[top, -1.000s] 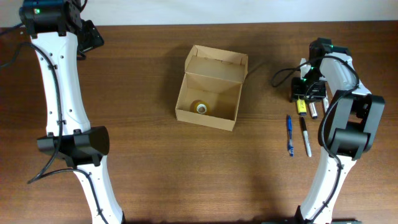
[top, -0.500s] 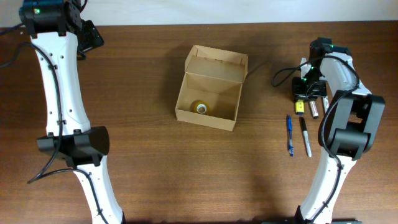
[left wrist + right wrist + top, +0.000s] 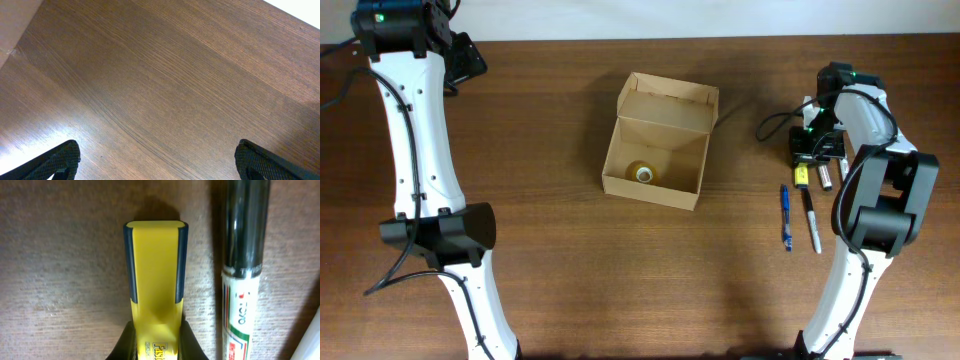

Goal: Pack container
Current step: 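Grasp the yellow highlighter with the right gripper and lift, then carry the highlighter into the box and release it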

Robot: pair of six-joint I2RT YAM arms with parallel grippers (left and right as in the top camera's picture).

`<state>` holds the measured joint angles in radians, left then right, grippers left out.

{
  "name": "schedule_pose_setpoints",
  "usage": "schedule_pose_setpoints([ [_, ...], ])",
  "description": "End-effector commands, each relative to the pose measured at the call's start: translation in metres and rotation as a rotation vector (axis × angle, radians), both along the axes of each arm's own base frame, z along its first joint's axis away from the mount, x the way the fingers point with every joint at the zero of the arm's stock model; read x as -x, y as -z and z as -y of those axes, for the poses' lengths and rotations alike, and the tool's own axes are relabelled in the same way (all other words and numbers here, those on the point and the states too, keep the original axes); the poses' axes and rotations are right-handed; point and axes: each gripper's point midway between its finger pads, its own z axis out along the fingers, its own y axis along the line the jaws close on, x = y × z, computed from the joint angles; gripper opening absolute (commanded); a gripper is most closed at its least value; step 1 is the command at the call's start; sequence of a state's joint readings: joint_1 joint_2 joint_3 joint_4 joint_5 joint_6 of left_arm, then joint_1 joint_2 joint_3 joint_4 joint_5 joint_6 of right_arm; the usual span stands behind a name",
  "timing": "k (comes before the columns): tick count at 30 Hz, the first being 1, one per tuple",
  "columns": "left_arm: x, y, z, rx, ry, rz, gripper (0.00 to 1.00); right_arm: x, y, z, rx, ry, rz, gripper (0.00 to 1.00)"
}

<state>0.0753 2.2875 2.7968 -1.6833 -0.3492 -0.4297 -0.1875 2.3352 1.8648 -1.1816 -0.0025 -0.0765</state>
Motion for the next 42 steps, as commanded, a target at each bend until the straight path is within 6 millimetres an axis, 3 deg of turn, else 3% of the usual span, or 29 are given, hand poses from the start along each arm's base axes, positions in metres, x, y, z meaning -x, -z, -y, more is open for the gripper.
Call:
schedule_pose_setpoints([
  [1, 0.0, -0.003, -0.004, -0.015, -0.005, 0.006, 1.0, 0.001, 0.007, -0.006, -0.03, 0.013, -0.026, 0.04],
  [8, 0.0, -0.003, -0.004, -0.015, -0.005, 0.006, 1.0, -0.016, -0.025, -0.008, -0.044, 0.04, 0.02, 0.04],
  [15, 0.0, -0.003, -0.004, -0.015, -0.005, 0.007, 1.0, -0.043, -0.094, -0.029, -0.032, 0.015, 0.136, 0.04],
  [20, 0.0, -0.003, -0.004, -0.015, -0.005, 0.006, 1.0, -0.061, -0.16, -0.079, -0.031, -0.084, 0.28, 0.04],
  [27, 0.0, -0.003, -0.004, -0.015, -0.005, 0.007, 1.0, -0.052, -0.231, -0.179, -0.057, -0.332, 0.439, 0.04],
  [30, 0.0, -0.003, -0.004, -0.015, -0.005, 0.006, 1.0, -0.043, -0.242, -0.222, -0.06, -0.481, 0.478, 0.04],
  [36, 0.0, -0.003, -0.004, -0.015, -0.005, 0.006, 1.0, -0.013, -0.239, -0.296, -0.1, -0.887, 0.476, 0.04],
  [42, 0.0, -0.003, -0.004, -0.015, -0.005, 0.006, 1.0, 0.005, -0.223, -0.329, -0.104, -1.105, 0.441, 0.04],
])
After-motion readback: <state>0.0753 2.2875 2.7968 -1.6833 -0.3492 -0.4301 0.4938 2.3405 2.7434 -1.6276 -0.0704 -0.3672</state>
